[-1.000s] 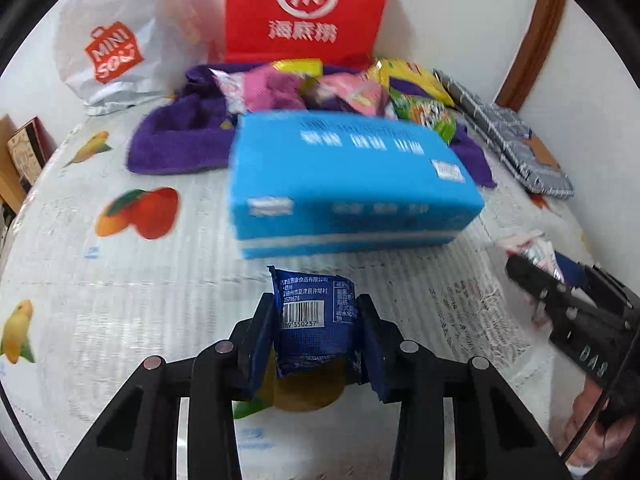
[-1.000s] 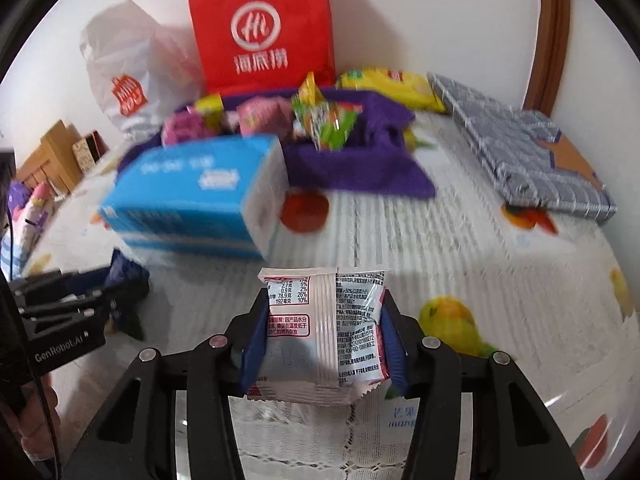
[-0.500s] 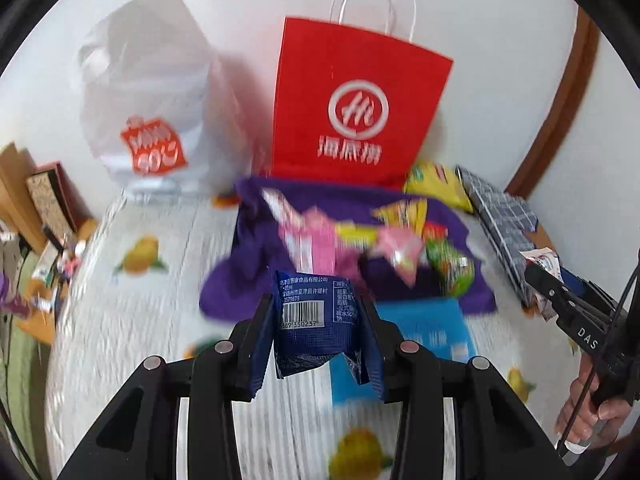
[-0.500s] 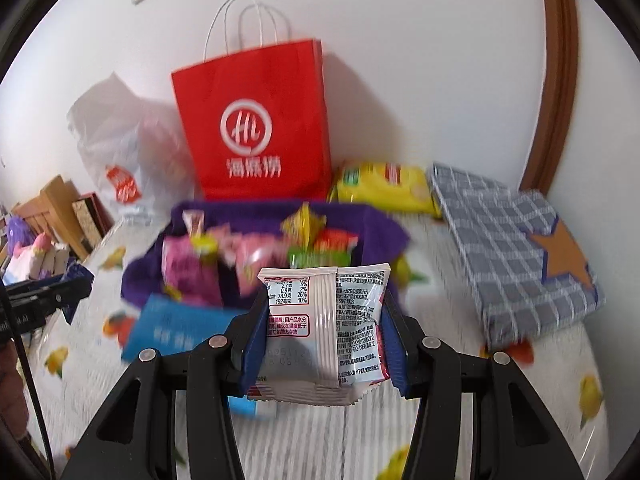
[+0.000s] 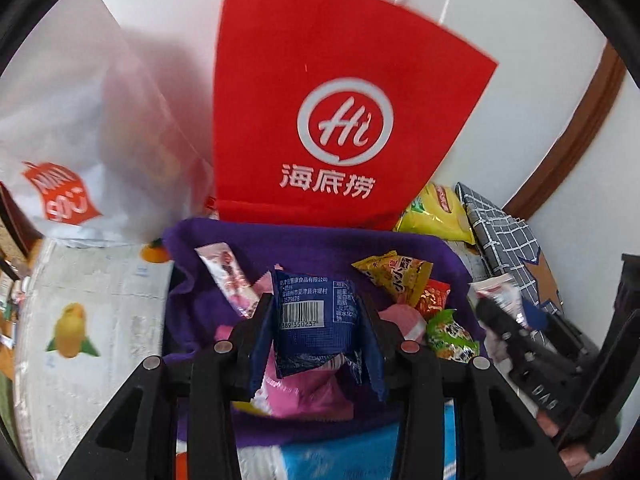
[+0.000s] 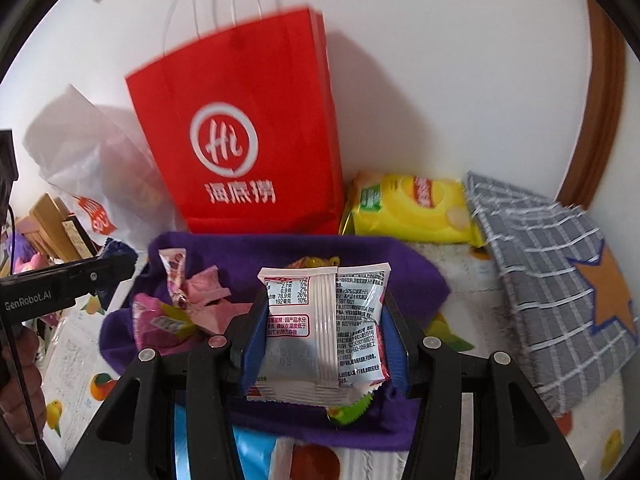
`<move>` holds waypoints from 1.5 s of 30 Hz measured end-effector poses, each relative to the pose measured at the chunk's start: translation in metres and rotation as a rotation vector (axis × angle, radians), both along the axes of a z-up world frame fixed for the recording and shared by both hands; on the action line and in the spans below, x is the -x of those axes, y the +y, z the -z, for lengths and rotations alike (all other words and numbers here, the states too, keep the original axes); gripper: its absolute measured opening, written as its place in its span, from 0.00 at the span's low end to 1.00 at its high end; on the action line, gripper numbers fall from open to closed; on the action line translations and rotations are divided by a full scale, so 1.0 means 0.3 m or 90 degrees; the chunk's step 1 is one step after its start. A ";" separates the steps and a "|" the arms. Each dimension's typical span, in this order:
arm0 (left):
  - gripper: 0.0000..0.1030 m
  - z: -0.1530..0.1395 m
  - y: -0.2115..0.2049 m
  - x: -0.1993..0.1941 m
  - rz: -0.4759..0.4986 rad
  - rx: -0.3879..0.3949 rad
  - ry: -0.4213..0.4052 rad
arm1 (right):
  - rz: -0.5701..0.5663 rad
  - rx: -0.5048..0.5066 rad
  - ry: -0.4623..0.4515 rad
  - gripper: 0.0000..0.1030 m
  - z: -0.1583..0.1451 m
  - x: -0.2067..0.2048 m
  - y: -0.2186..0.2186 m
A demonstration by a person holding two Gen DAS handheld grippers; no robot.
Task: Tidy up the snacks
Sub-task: 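Carry the white packet and blue packet over the purple towel, then open both grippers to drop the white and blue packets onto the towel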
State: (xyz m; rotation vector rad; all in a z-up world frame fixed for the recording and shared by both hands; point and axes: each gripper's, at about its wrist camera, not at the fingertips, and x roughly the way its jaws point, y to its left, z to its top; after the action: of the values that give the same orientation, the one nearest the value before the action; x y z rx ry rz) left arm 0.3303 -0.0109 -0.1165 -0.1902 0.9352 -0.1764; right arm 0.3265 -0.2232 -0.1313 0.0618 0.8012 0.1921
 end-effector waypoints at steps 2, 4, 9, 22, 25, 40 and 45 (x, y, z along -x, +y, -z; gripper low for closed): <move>0.38 0.031 -0.006 -0.025 0.002 0.005 0.011 | -0.004 -0.002 0.013 0.50 0.041 -0.019 0.009; 0.38 0.062 -0.012 -0.047 0.002 0.000 0.026 | -0.014 0.006 0.024 0.50 0.073 -0.029 0.019; 0.39 0.121 -0.023 -0.080 0.008 -0.013 0.059 | -0.025 0.029 0.046 0.51 0.129 -0.045 0.040; 0.64 0.101 -0.019 -0.073 0.004 -0.032 0.064 | -0.025 0.057 0.030 0.64 0.099 -0.026 0.061; 0.69 0.056 -0.011 -0.041 0.000 -0.041 0.047 | -0.021 0.044 0.012 0.68 0.039 0.003 0.058; 0.84 -0.163 -0.017 0.397 -0.002 -0.080 -0.061 | 0.023 0.058 -0.035 0.70 -0.256 0.418 0.040; 0.90 -0.223 -0.047 0.615 0.002 -0.105 -0.117 | 0.057 0.066 -0.060 0.82 -0.304 0.617 0.014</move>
State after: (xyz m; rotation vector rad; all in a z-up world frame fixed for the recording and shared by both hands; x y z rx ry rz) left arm 0.1459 -0.0249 -0.0497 -0.0201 0.7637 -0.1165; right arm 0.1415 -0.2189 -0.0399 -0.0091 0.7122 0.0676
